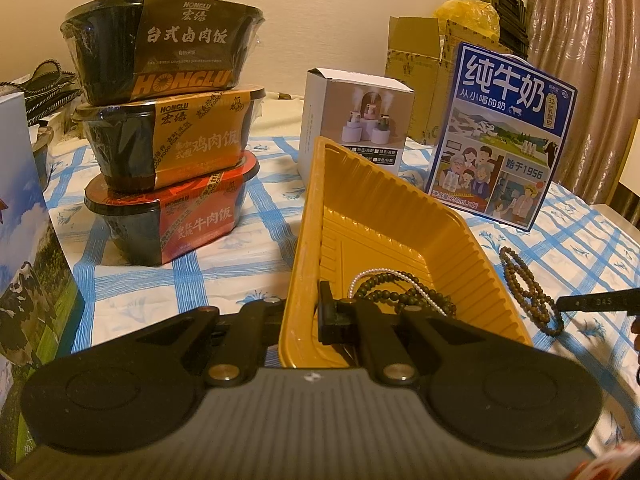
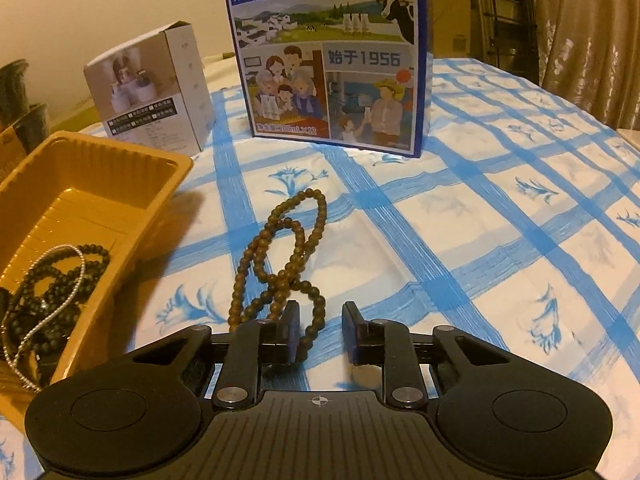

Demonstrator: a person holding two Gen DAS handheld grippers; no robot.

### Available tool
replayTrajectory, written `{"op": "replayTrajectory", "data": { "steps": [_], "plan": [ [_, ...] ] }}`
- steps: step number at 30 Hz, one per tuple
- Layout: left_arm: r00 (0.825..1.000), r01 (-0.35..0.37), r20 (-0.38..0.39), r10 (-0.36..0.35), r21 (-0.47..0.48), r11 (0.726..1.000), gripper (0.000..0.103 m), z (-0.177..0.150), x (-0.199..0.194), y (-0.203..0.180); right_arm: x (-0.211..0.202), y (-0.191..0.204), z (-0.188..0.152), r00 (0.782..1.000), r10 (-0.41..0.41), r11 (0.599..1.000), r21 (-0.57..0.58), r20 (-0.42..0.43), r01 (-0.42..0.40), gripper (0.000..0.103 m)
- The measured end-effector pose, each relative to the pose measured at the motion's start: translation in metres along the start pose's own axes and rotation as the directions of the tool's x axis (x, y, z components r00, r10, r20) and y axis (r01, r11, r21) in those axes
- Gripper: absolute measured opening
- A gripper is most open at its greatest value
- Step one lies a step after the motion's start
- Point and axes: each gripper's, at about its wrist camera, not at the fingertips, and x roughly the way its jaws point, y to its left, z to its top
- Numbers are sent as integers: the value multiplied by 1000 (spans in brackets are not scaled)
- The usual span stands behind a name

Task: Organize jewelry
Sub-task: 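Move the open right gripper to the brown bead bracelet and close, then lift the brown bead bracelet and carry it toward the tray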

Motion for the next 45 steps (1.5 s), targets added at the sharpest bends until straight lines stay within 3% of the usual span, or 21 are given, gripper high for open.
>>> {"op": "replayTrajectory", "data": {
  "steps": [5,9,15,24,33,40,45],
  "plan": [
    [1000,0,0,0,0,1000,6,0,0,0,15,7,1,1000,-16,999,-40,-25,15,22],
    [1000,0,0,0,1,1000,6,0,-1,-1,16,9,-3,999,-21,997,-77,-24,19,7],
    [1000,0,0,0,2,1000,6,0,-1,-1,-1,2,-7,999,6,999,-33,-34,-7,7],
    [1000,0,1,0,3,1000,6,0,-1,-2,-62,-10,-5,995,79,993,77,64,-84,7],
    [1000,-1,2,1,4,1000,6,0,-1,-2,-111,-6,12,974,162,977,112,155,-180,7],
    [1000,0,2,0,5,1000,6,0,-1,-2,-118,19,18,955,248,962,75,161,-263,7],
    [1000,0,1,0,3,1000,6,0,-1,-3,-113,46,20,928,347,934,43,137,-356,7]
  ]
}}
